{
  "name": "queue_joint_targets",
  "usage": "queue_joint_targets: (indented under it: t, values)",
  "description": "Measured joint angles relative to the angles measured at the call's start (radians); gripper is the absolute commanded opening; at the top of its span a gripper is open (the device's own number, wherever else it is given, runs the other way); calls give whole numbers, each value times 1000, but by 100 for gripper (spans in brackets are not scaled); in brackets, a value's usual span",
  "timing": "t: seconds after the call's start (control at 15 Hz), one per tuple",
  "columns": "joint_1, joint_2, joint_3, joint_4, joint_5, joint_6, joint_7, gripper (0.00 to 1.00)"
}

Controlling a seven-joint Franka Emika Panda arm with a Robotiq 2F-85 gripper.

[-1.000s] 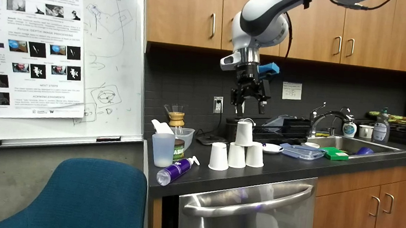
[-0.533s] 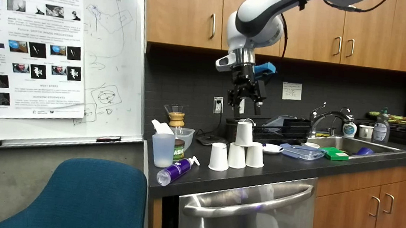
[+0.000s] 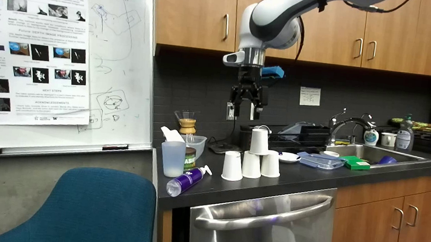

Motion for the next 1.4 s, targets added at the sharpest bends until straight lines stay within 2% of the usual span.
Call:
queue_joint_targets:
  t: [0.27,1.4]
  values:
    - [2,0,2,-12,-1,46,-11,100]
    - [2,0,2,-24,-6,45,-12,100]
